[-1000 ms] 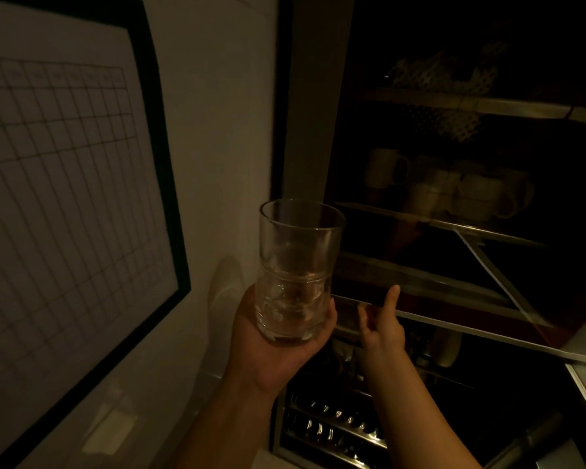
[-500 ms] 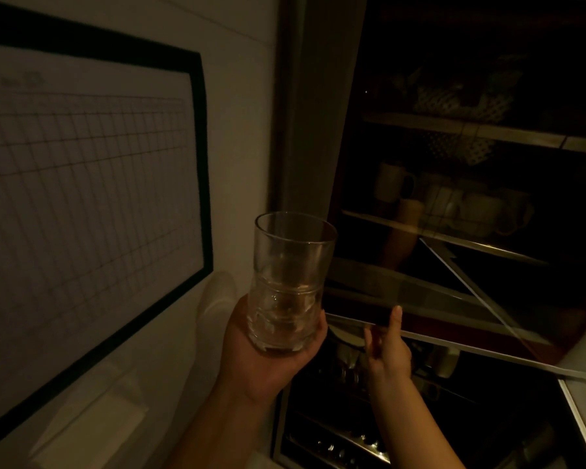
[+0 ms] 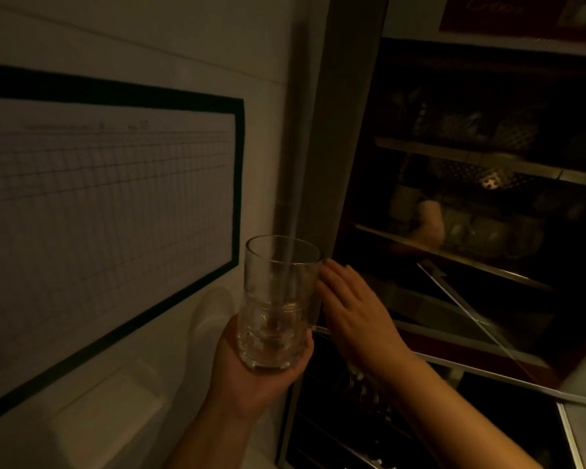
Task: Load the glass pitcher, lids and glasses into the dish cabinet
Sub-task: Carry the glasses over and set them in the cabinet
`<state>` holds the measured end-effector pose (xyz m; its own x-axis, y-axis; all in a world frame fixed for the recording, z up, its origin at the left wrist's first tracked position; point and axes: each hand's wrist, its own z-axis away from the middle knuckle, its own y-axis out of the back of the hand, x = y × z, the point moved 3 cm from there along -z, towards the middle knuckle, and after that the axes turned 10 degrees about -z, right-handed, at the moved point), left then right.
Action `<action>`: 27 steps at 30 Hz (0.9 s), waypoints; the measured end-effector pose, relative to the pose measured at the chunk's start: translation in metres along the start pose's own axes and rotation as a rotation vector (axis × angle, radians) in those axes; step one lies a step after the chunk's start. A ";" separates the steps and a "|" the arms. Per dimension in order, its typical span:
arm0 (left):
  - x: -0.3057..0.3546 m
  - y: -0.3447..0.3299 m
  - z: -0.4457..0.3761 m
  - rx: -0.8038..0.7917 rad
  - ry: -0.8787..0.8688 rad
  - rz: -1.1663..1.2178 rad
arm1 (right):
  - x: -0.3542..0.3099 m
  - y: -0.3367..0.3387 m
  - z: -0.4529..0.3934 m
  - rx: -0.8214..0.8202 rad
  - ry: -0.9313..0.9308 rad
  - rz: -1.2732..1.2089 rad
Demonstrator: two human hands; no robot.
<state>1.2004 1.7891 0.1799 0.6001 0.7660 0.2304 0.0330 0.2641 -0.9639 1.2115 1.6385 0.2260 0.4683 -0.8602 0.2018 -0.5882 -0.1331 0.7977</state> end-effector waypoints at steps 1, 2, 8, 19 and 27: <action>0.001 0.000 0.003 0.000 -0.006 0.000 | -0.002 0.000 -0.007 -0.080 0.028 0.049; 0.002 0.000 0.005 0.003 -0.011 0.004 | -0.004 0.000 -0.014 -0.135 0.053 0.093; 0.014 -0.004 0.013 -0.009 -0.019 -0.019 | -0.016 -0.007 -0.050 -0.332 0.194 0.338; 0.036 -0.007 0.000 -0.016 0.013 -0.042 | -0.020 -0.033 -0.079 -0.377 -0.007 0.282; 0.045 -0.004 -0.006 0.014 -0.016 -0.113 | -0.026 -0.030 -0.080 -0.412 -0.052 0.312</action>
<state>1.2318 1.8188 0.1935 0.5802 0.7402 0.3400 0.0884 0.3577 -0.9296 1.2695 1.7038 0.2424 0.2725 -0.8526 0.4458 -0.3811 0.3297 0.8637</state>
